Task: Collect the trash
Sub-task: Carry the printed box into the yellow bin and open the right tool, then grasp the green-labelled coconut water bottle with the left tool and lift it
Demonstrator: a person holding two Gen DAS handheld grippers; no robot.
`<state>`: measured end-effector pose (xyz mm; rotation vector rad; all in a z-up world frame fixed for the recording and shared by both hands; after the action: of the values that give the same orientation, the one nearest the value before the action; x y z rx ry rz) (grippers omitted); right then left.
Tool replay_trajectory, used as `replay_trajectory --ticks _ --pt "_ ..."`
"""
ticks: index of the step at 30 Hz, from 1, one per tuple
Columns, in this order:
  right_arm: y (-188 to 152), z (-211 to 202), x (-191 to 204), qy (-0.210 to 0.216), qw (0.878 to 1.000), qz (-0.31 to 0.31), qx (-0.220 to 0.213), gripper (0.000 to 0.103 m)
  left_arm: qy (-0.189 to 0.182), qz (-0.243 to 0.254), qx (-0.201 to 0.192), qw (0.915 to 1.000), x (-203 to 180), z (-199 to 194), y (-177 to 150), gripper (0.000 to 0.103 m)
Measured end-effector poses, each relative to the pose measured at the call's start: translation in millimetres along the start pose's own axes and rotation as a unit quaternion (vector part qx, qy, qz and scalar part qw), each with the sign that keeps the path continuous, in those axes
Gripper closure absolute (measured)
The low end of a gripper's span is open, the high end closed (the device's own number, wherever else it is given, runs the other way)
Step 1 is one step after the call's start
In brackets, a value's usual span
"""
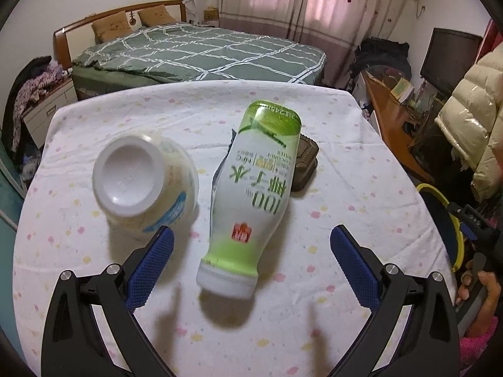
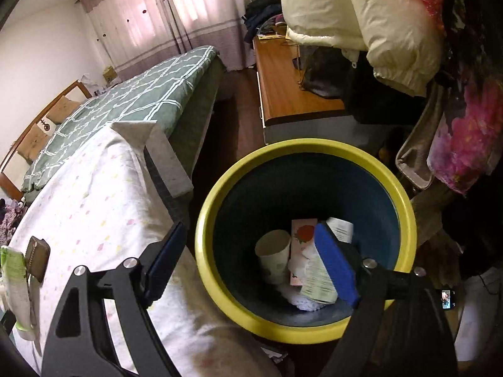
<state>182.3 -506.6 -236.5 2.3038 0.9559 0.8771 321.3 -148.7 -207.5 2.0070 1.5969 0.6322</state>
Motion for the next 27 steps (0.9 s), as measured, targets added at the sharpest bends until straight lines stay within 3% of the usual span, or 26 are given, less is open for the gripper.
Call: replay_trajectory --ticks 16,27 --pt "-0.8 6.6 2.7 0.029 0.999 0.007 0.011 0.023 0.025 0.039 0.001 0.9989 -14.6 36.8 40.1 0.017" --pt "-1.0 7.1 3.7 0.039 0.999 0.009 0.011 0.023 0.019 0.049 0.002 0.9986 -25.9 44.4 55.0 0.045"
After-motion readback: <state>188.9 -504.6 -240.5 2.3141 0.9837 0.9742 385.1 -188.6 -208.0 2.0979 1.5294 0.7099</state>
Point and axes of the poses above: each gripper's, at about its wrist camera, not at the fingertips, and z roughly the way its jaws point, x to its left, y to its top, the point moved 9 cm from there along z, roughly the way its jaws point, and after that the axes turned 13 degrees about y, right-handed, at the moved point
